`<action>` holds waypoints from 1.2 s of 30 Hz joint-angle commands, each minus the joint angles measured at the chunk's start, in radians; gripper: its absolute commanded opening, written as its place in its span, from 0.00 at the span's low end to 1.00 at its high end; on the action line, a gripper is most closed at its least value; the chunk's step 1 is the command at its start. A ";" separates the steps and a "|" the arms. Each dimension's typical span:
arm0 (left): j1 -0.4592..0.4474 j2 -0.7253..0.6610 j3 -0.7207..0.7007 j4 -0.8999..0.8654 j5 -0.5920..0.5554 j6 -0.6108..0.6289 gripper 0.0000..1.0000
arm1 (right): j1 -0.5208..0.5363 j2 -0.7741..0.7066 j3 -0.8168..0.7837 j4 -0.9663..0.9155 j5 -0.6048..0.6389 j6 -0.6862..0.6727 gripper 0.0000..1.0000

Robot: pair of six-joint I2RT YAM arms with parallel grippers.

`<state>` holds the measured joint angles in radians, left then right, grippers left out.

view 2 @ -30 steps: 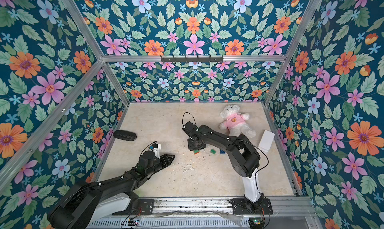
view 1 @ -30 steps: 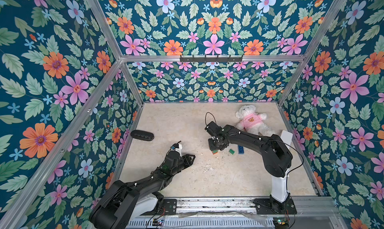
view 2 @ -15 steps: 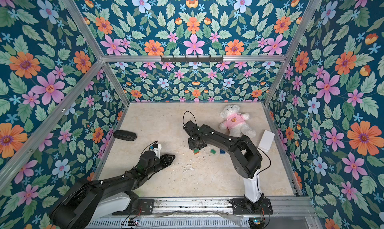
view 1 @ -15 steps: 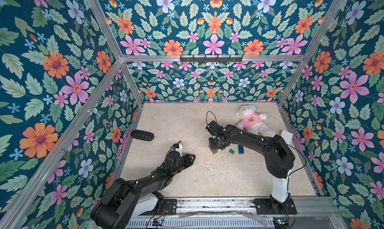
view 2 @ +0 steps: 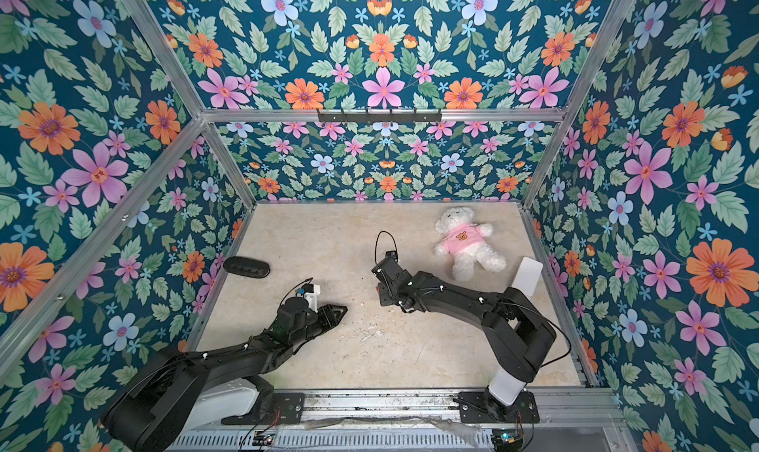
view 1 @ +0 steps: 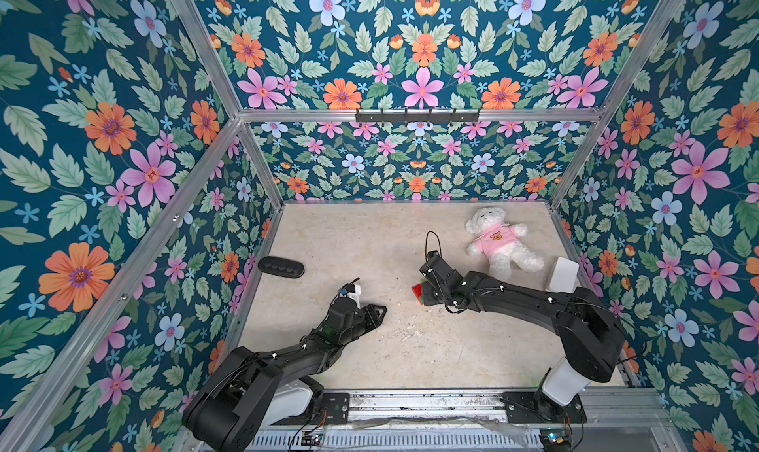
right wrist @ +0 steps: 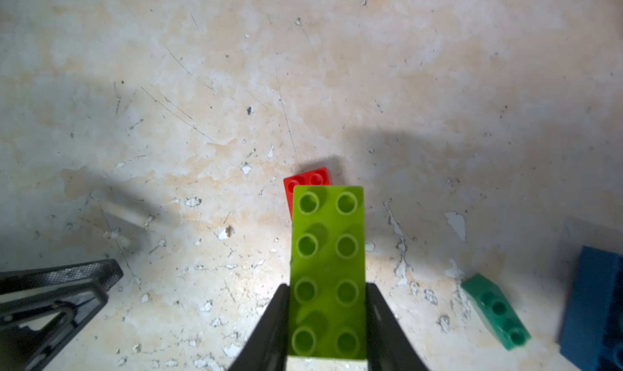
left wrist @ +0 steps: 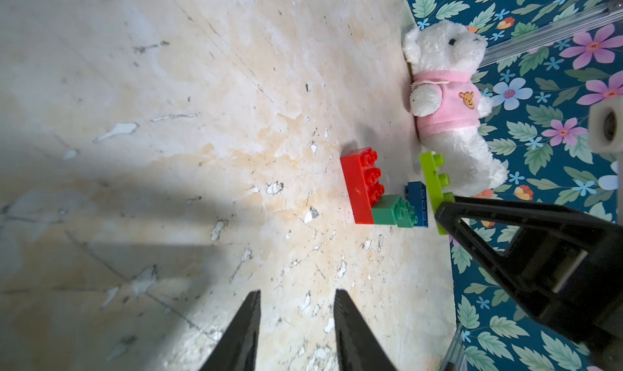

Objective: Assemble the number 5 with lego
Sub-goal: Adjust the lego brick at the center of the board.

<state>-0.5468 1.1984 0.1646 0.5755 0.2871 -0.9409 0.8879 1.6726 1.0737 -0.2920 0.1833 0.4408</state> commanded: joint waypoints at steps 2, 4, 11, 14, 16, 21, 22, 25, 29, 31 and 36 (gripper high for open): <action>-0.001 -0.015 -0.004 0.019 0.001 -0.002 0.40 | 0.002 0.007 -0.007 0.093 0.005 -0.044 0.27; 0.000 -0.021 -0.006 0.014 -0.003 -0.001 0.40 | 0.002 0.013 -0.007 0.107 -0.003 -0.053 0.27; -0.001 -0.016 -0.002 0.008 -0.004 0.002 0.40 | 0.002 0.047 0.003 0.095 -0.016 -0.082 0.27; -0.001 -0.010 0.001 0.009 -0.004 0.002 0.40 | 0.003 0.046 -0.007 0.102 -0.015 -0.092 0.27; 0.000 -0.007 0.003 0.010 -0.003 0.001 0.40 | 0.003 0.046 -0.013 0.104 -0.014 -0.102 0.27; -0.001 -0.001 0.009 0.010 0.000 0.002 0.40 | 0.005 0.056 -0.015 0.109 -0.022 -0.127 0.27; 0.000 0.000 0.009 0.010 0.000 0.001 0.40 | 0.005 0.057 -0.017 0.111 -0.015 -0.130 0.27; -0.001 0.001 0.009 0.010 -0.001 0.002 0.40 | 0.006 0.062 -0.020 0.121 -0.016 -0.142 0.27; -0.001 0.005 0.012 0.009 -0.001 0.002 0.40 | 0.006 0.067 -0.022 0.123 0.001 -0.151 0.27; 0.000 0.008 0.015 0.008 0.001 0.003 0.40 | 0.006 0.071 -0.027 0.125 0.004 -0.158 0.27; 0.000 0.019 0.025 0.006 0.001 0.005 0.40 | 0.009 0.079 -0.038 0.131 0.017 -0.169 0.27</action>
<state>-0.5468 1.2133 0.1806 0.5755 0.2867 -0.9436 0.8948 1.7443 1.0397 -0.1692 0.1780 0.2878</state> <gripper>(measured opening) 0.399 0.357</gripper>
